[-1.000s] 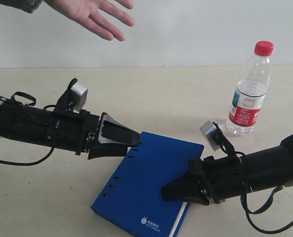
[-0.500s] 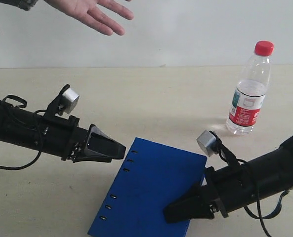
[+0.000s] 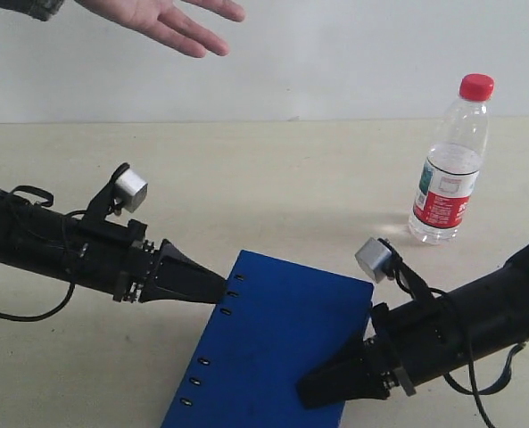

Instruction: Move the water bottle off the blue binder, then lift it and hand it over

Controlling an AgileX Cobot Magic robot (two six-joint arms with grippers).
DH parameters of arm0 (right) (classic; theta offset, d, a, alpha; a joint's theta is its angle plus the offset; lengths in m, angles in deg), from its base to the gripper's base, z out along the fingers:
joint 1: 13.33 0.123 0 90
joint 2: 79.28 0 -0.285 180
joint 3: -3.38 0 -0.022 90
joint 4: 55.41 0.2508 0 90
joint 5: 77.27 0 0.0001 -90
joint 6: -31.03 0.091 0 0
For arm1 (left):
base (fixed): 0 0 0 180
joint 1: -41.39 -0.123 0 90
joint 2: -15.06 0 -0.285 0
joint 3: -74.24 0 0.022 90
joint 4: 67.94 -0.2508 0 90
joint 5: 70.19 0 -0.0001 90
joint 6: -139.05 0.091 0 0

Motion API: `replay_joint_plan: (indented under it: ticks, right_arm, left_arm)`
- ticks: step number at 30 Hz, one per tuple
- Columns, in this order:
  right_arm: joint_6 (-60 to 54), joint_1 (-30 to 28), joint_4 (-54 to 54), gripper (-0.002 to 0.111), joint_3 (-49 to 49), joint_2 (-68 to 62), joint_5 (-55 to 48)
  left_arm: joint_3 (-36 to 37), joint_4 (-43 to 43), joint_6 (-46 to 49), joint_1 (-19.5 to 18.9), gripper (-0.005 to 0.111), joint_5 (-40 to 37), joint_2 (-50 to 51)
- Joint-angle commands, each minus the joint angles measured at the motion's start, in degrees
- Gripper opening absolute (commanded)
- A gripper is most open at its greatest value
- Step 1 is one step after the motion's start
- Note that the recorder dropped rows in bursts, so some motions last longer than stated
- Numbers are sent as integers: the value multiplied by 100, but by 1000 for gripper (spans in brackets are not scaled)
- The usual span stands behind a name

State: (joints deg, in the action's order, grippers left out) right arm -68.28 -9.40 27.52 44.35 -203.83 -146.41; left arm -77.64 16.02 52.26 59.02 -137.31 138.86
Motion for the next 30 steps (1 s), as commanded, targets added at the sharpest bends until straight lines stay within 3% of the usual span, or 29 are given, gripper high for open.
replay_joint_plan:
  ticks: [1, 13, 15, 22, 30]
  right_arm:
    - [-83, 9, -123, 0, 8, 375, -82]
    - [148, 9, -174, 0, 18, 1031, -82]
    - [272, 9, -174, 0, 18, 1031, -82]
    - [644, 9, -102, 0, 18, 1031, 593]
    - [1114, 9, -101, 0, 18, 1031, 1203]
  left_arm:
    - [19, 378, 224, 16, 77, -284, 316]
    - [19, 1088, 526, 38, 74, -284, 557]
    - [19, 1076, 442, 38, 66, -284, 557]
    - [19, 1090, 276, 342, 6, -284, 557]
    - [19, 1102, 56, 1019, 14, -284, 557]
